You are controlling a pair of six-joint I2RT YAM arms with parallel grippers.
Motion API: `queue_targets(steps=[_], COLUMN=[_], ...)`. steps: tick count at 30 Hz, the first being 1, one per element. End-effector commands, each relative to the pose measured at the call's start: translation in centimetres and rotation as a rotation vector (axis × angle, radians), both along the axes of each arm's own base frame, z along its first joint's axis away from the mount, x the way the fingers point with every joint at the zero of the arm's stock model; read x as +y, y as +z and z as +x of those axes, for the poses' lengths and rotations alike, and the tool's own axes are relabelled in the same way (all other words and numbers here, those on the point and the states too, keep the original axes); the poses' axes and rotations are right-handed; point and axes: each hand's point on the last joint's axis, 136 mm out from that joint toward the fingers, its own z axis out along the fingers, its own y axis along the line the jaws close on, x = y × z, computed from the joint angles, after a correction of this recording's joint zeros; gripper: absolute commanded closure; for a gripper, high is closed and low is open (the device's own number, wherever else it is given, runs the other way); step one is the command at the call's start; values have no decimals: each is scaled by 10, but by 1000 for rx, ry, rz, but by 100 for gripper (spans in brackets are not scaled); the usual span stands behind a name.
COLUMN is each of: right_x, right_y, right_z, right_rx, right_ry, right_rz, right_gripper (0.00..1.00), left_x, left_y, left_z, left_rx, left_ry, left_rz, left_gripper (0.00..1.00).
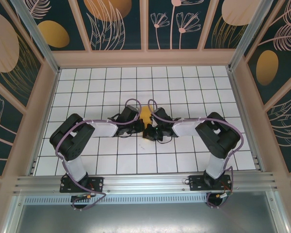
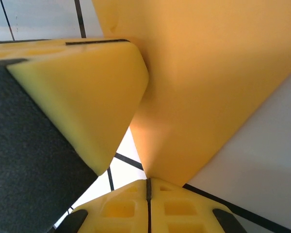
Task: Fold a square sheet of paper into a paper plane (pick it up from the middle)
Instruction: Third fold the triangle at the center of the table.
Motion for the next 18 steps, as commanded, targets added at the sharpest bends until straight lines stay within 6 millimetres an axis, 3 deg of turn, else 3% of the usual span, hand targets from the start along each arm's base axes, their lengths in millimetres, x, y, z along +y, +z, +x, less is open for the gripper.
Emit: queue_targets(steps=[1,5,8,13,18], right_x=[-11,-3,-15,-37,-36], right_y=[-17,33,57,58,51], right_z=[-8,12,35,62,76], right_rx=[29,-78,-144,-168,-165], right_ry=[-3,-13,-60,-115,-117], right_rz=[-85,1,42,73,89], right_gripper=[91,90,89,89,89], left_x=[27,28,28,28,28], left_y=[-33,-33,-32,-32,-33], left_z=[-17,-18,-18,-18,-19], left_rx=[84,83,83,82,84], left_ry=[27,29,30,27,27], left_rz=[121,125,123,124,124], left_gripper=[100,100,100,100,100])
